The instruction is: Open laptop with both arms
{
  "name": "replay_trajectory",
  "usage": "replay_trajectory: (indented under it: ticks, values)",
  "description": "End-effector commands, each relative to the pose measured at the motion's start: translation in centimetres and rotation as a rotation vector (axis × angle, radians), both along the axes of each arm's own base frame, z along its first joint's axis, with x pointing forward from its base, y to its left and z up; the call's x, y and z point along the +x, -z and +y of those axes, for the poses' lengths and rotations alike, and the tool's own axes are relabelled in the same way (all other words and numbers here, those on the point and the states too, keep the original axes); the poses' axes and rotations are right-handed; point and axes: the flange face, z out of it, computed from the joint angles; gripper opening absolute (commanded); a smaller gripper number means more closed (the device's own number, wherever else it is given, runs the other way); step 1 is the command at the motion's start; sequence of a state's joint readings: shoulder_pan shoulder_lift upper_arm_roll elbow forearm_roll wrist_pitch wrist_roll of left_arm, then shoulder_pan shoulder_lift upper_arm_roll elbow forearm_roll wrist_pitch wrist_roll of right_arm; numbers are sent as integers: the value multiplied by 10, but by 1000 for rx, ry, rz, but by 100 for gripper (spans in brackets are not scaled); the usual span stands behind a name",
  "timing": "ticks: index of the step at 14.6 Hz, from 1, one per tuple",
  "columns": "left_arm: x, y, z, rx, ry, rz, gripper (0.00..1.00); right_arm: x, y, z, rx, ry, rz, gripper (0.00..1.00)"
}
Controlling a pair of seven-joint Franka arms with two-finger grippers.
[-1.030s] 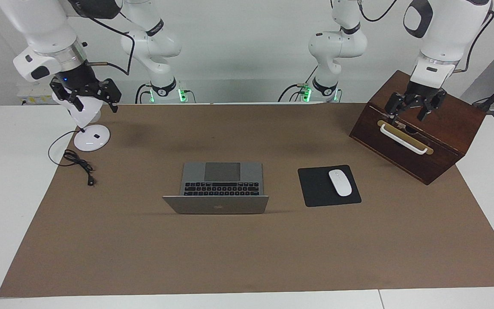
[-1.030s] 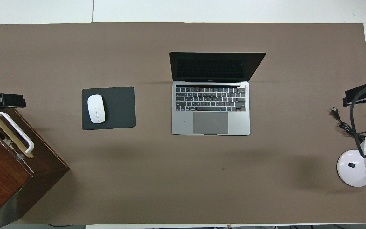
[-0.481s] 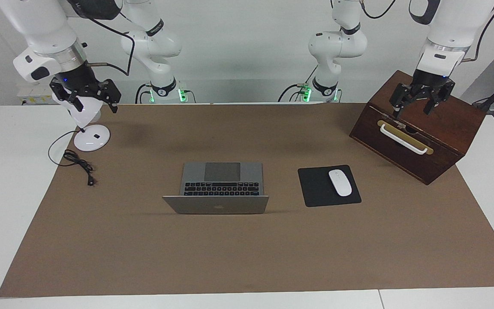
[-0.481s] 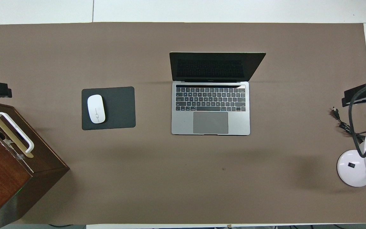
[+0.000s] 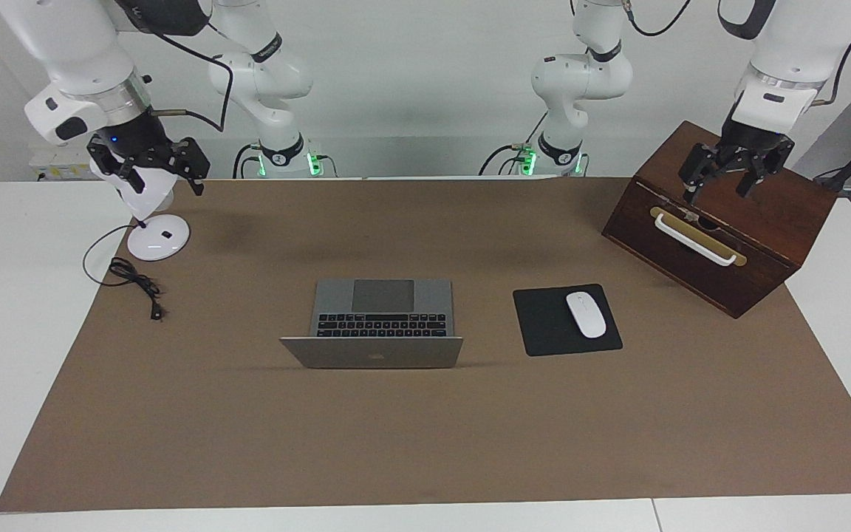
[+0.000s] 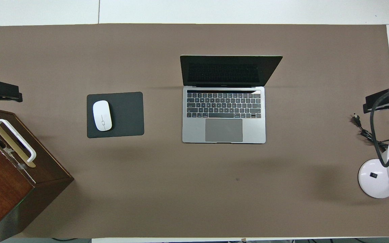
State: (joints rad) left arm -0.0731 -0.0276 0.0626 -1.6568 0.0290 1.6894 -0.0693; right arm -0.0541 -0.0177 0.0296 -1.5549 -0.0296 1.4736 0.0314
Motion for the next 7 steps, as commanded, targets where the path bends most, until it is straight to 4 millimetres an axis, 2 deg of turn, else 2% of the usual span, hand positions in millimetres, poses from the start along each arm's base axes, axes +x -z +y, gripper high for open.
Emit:
replay_trajectory:
  ticks: [1,3,7]
  values:
    - [-9,11,0,-22,-2,57,100,-3,1,-2,-10,9,13,100]
    - [-15,12,-1,-23,10,103,100,-2,3,-2,-9,9,16,100]
    - [-12,8,-4,-19,55,78,100,-2,3,-2,-9,9,16,100]
